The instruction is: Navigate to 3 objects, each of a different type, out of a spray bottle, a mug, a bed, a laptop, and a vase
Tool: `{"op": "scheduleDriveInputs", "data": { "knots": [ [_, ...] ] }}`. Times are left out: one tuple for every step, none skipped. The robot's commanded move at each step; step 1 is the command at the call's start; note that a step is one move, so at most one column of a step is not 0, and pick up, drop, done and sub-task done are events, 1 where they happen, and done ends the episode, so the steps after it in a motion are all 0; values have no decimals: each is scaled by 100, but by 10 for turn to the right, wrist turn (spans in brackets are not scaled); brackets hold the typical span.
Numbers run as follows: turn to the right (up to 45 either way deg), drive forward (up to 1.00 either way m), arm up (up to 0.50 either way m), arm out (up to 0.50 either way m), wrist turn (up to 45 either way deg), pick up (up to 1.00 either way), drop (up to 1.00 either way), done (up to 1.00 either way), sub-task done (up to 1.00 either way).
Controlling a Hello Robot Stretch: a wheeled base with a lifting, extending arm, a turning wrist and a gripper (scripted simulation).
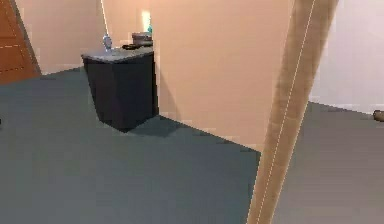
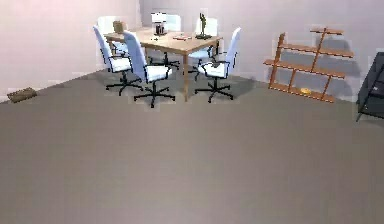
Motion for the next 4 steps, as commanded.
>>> {"op": "scheduleDriveInputs", "data": {
  "knots": [
    [-420,0,0,0,0,0,0,0,0],
    [0,15,0,0,0,0,0,0,0],
    [-450,0,0,0,0,0,0,0,0],
    [-30,0,0,0,0,0,0,0,0]
  ]
}}
